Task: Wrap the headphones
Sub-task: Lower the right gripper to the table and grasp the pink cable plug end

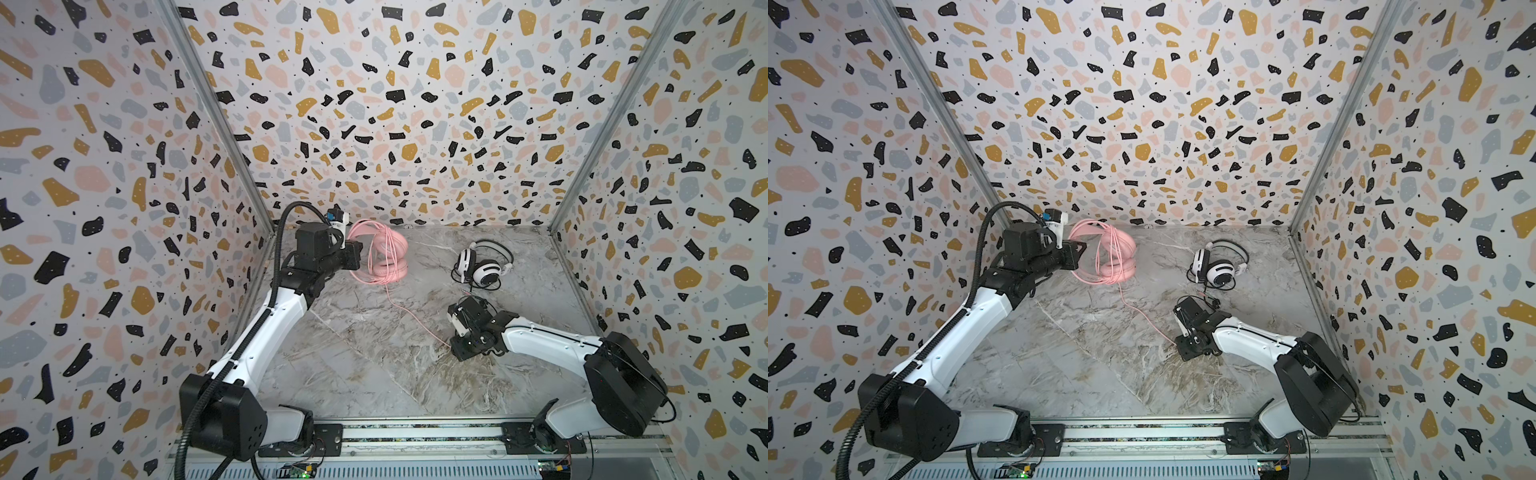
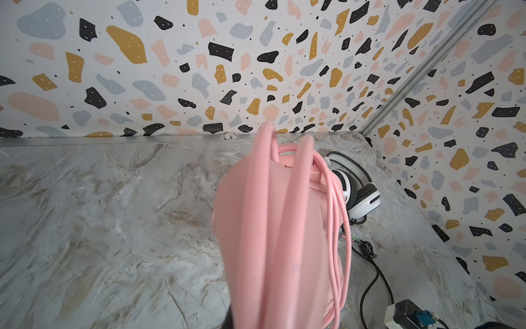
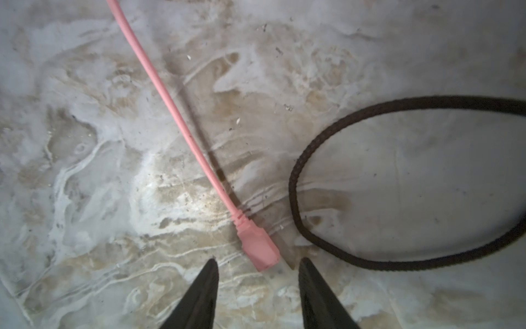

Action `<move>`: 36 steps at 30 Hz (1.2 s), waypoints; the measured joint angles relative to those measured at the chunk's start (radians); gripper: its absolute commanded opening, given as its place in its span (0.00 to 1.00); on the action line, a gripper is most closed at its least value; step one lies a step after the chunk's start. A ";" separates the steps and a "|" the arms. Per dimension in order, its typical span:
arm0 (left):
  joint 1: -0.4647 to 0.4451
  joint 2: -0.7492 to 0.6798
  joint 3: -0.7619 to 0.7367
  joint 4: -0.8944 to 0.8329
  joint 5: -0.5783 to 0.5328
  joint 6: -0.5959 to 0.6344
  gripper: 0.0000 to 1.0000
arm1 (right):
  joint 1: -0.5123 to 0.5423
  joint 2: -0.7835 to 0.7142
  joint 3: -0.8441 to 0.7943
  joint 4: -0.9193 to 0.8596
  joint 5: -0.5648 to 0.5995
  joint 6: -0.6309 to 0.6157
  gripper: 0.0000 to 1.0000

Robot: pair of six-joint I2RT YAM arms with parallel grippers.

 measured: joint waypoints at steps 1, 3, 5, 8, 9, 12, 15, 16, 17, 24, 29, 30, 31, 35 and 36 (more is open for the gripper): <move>0.000 0.000 -0.002 0.000 0.000 0.000 0.00 | 0.000 0.005 0.001 -0.001 0.000 -0.003 0.48; 0.000 0.000 -0.002 -0.001 0.000 0.000 0.00 | 0.000 0.013 0.001 -0.002 0.000 -0.007 0.48; 0.000 0.000 -0.002 0.000 0.000 0.000 0.00 | 0.000 0.023 0.001 -0.002 0.000 -0.011 0.48; 0.000 0.000 -0.002 0.003 0.003 0.000 0.00 | 0.003 0.047 0.001 -0.003 0.001 -0.017 0.48; 0.000 0.000 -0.002 0.003 0.003 -0.001 0.00 | 0.004 0.054 0.004 -0.004 0.001 -0.020 0.48; 0.000 0.000 -0.002 0.004 0.006 -0.003 0.00 | 0.014 0.069 0.015 0.002 0.005 -0.028 0.38; 0.000 0.000 -0.003 0.004 0.008 -0.003 0.00 | 0.027 0.090 0.033 0.005 0.015 -0.036 0.18; 0.000 0.000 -0.003 0.004 0.008 -0.003 0.00 | 0.034 0.097 0.039 0.007 0.019 -0.038 0.13; 0.000 0.000 -0.003 0.004 0.007 -0.003 0.00 | 0.042 0.102 0.044 0.008 0.024 -0.039 0.09; 0.000 0.000 -0.004 0.004 -0.002 -0.005 0.00 | 0.060 0.092 0.043 0.005 0.030 -0.043 0.04; 0.000 0.000 -0.003 0.006 -0.068 -0.026 0.00 | 0.072 -0.001 0.042 -0.014 0.032 -0.043 0.04; 0.001 0.000 -0.003 0.010 -0.089 -0.034 0.00 | 0.077 -0.035 0.042 -0.018 0.036 -0.042 0.04; 0.002 0.000 -0.003 0.019 -0.113 -0.042 0.00 | 0.082 -0.064 0.044 -0.023 0.041 -0.042 0.04; 0.006 0.010 -0.001 0.070 -0.214 -0.072 0.00 | 0.114 -0.161 0.065 -0.038 0.076 -0.038 0.04; 0.006 0.021 0.003 0.087 -0.241 -0.080 0.00 | 0.128 -0.190 0.072 -0.044 0.092 -0.038 0.05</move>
